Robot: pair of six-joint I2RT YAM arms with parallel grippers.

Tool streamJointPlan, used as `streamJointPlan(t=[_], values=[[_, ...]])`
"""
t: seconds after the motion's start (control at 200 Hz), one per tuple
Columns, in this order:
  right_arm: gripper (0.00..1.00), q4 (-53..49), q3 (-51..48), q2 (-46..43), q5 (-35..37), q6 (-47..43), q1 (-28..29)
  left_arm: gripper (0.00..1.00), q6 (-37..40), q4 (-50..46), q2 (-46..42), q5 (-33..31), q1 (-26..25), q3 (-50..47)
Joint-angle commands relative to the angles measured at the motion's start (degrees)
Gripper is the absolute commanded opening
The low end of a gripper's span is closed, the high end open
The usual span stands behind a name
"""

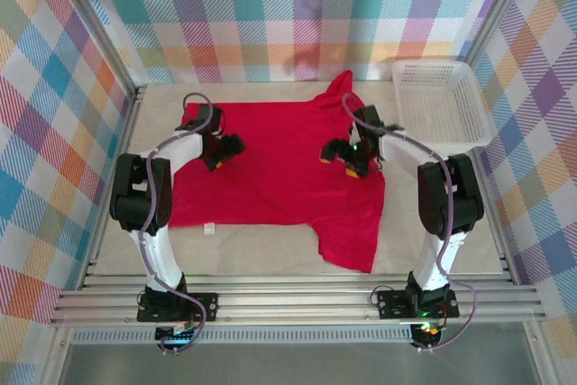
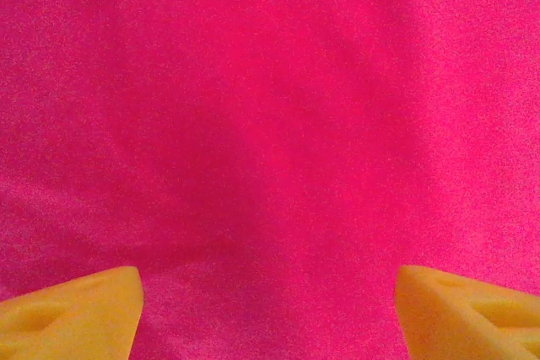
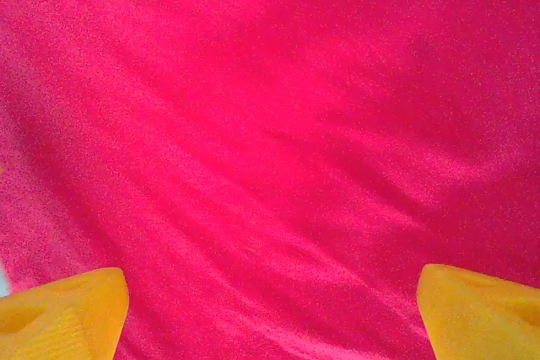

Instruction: Fold the inside-out t-shirt

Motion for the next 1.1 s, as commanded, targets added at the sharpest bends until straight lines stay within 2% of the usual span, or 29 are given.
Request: streamJointPlan(t=[0.0, 0.19, 0.365, 0.455, 0.58, 0.69, 0.89, 1.095], values=[[0.89, 4.8, -5.0, -3.4, 1.0, 2.5, -0.6, 0.77, -0.5, -2.1, -0.9, -2.4, 1.3, -2.8], [0.91, 0.5, -11.1, -5.9, 6.0, 1.6, -1.1, 0.77, -0.8, -5.4, -5.0, -6.5, 2.4, -9.1], [0.92, -0.9, -17.2, -12.8, 10.1, 2.0, -1.3, 0.77, -2.3, -9.5, -12.5, -10.3, 2.4, -13.4], [0.92, -3.1, -15.2, -15.0, 12.4, 0.8, -1.4, 0.77, -2.2, -9.4, -15.9, -9.8, 2.2, -13.7], [0.91, -6.2, -8.9, -16.7, 10.3, 0.5, -0.7, 0.78, 1.0, -10.0, -17.2, -8.0, 1.4, -7.4], [0.91, -4.4, -8.0, -18.5, 7.2, 3.5, 1.3, 0.78, 4.3, -12.1, -12.4, -6.7, 1.1, 2.0], [0.92, 4.0, -12.8, -16.4, 3.1, 12.7, 6.2, 0.78, 5.3, -16.6, 3.4, -5.9, 1.3, 17.3], [0.94, 9.7, -18.0, -12.7, 3.8, 18.8, 7.5, 0.78, 7.7, -20.9, 13.0, -6.7, 2.7, 22.8]])
